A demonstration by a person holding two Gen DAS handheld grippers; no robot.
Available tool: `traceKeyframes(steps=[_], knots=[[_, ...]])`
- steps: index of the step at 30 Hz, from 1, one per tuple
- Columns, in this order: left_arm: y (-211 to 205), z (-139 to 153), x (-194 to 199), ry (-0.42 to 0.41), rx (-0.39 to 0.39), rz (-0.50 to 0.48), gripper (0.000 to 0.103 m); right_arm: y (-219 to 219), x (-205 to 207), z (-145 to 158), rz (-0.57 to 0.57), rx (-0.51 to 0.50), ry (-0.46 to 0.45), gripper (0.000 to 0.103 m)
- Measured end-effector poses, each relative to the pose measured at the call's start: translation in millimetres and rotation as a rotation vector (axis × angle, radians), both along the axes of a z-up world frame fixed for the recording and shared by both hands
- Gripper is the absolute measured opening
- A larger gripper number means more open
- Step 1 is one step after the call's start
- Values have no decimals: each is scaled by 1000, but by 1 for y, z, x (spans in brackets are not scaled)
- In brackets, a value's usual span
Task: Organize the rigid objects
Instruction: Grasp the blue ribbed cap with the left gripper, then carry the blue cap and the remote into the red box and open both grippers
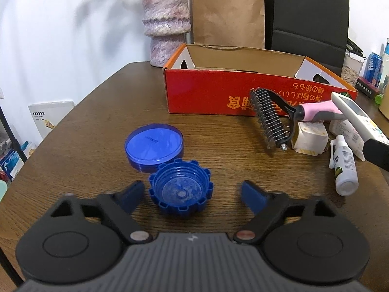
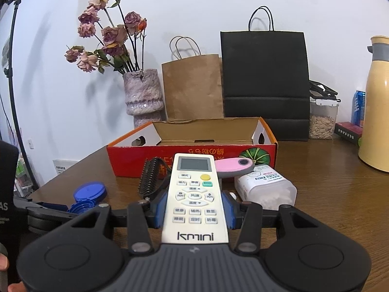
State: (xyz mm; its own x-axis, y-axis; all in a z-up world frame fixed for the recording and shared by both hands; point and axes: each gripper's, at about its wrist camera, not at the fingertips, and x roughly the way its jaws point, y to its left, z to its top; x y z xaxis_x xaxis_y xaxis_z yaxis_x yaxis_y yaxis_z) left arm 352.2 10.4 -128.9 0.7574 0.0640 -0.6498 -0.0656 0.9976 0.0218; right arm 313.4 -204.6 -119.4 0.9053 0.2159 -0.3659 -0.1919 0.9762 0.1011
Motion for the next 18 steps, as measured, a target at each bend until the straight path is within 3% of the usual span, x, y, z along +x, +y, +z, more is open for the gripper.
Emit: traceKeyframes(steps=[1, 3, 18], knots=[[0, 0, -1, -2, -3, 0, 72, 0, 0, 0, 0, 0, 1, 45], [1, 1, -2, -11, -9, -2, 55, 0, 0, 0, 0, -1, 2, 45], [1, 11, -11, -58, 8, 11, 56, 0, 0, 0, 0, 5, -4, 45]])
